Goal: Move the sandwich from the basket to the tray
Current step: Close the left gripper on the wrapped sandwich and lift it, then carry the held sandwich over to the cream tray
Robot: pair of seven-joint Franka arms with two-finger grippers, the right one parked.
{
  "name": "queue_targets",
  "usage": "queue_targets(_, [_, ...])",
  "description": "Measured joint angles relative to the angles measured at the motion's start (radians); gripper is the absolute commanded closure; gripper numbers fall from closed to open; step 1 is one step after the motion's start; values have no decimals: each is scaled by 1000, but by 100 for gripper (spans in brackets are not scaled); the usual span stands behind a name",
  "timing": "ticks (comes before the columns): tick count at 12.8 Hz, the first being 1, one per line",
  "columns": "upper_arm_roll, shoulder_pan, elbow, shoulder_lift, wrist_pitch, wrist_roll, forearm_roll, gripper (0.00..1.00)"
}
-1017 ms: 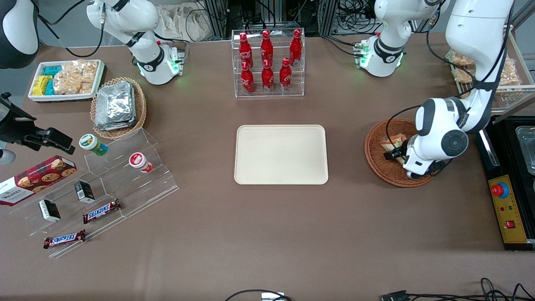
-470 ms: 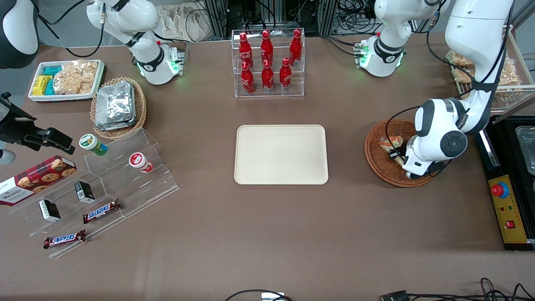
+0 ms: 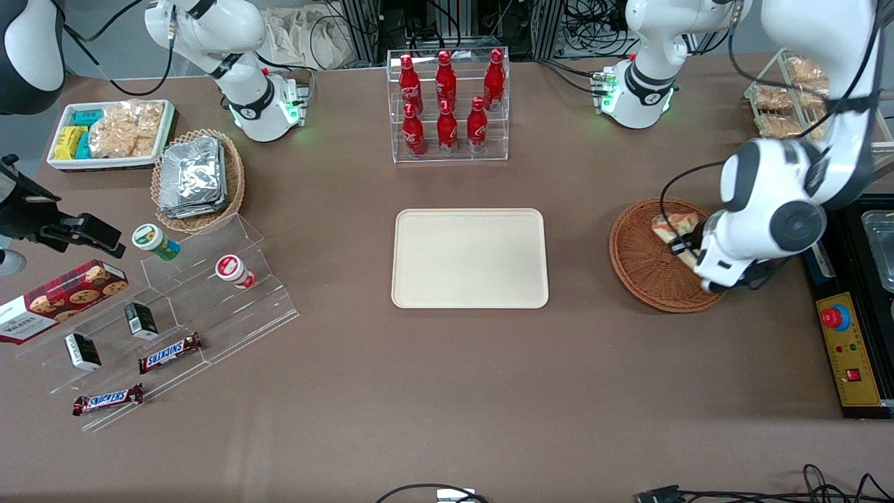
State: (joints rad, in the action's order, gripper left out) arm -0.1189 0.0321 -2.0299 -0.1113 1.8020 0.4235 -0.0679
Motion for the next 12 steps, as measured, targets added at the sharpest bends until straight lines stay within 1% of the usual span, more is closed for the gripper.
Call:
queue_targets(4, [-8, 0, 83, 181, -197, -163, -7, 100])
queue_targets(6, [-6, 0, 174, 212, -290, -243, -7, 100])
queue_targets(8, [-15, -1, 228, 212, -323, -290, -4, 100])
queue_targets(9, [-40, -1, 232, 209, -324, -301, 0, 100])
queue_targets(10, [-87, -2, 232, 203, -324, -304, 4, 100])
queue_targets(12, [-212, -7, 232, 175, -323, -304, 6, 100])
